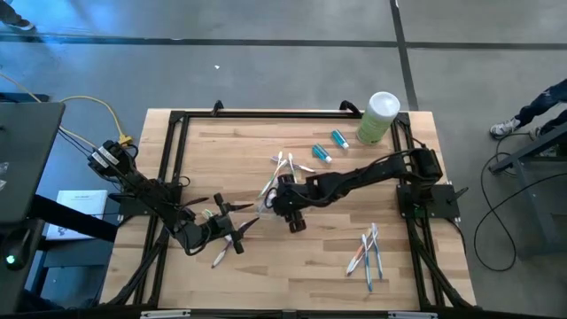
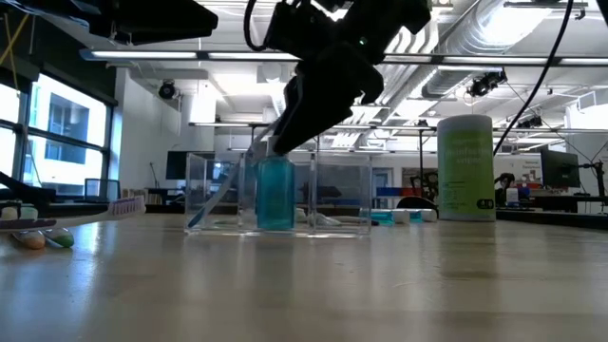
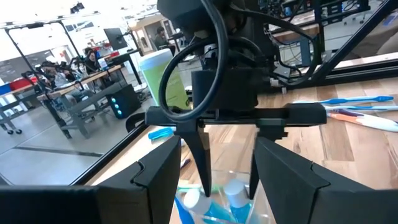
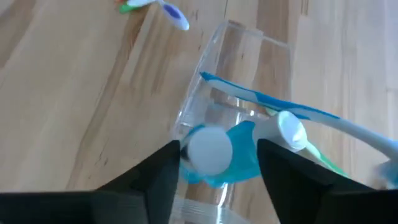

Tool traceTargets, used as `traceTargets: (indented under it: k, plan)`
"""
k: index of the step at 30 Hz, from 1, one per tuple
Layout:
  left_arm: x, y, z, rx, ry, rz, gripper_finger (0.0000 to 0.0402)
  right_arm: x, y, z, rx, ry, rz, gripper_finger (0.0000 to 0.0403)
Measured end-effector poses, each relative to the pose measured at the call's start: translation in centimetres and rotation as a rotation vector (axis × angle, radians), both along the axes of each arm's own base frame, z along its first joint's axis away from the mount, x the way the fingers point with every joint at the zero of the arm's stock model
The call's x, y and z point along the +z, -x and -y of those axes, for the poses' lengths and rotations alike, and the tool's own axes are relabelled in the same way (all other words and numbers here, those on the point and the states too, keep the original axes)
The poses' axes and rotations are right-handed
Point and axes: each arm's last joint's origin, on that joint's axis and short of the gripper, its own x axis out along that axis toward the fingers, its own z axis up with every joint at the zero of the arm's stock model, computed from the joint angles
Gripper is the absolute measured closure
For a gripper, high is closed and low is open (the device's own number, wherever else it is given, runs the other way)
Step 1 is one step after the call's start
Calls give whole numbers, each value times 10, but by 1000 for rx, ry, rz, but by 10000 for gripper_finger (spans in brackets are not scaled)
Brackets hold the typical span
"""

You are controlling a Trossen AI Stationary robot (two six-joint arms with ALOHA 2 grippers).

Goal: Pick & Place toothbrushing station
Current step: Put the mouthwash into the center of the transparent organizer, then put the blue toothbrush into the right side of the transparent organizer

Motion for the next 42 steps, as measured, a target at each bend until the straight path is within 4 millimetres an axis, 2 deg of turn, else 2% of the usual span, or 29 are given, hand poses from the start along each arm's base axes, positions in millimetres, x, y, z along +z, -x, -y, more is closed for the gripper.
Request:
traceTargets:
  k: [7, 16, 20, 23, 29, 36, 42]
  plan:
    - [-3, 0, 0, 1, -10, -23, 201, 3, 1, -17, 5, 121, 39, 144]
    - [-4, 0, 0, 1, -15, -27, 201, 18, 18, -40, -2, 217, 15, 146]
    - [-3, 0, 0, 0, -15, -27, 201, 25, 33, -52, -57, 304, -10, 150]
    - [-4, 0, 0, 3, -12, -26, 201, 31, 51, -59, -120, 334, -74, 150]
    - [-4, 0, 0, 2, -11, -26, 201, 39, 87, -64, -297, 249, -234, 151]
    - [-5, 0, 0, -2, -20, -37, 201, 41, 124, -67, -594, 202, -406, 151]
    - [-9, 0, 0, -3, -1, -50, 201, 27, 147, -88, -797, 24, -506, 151]
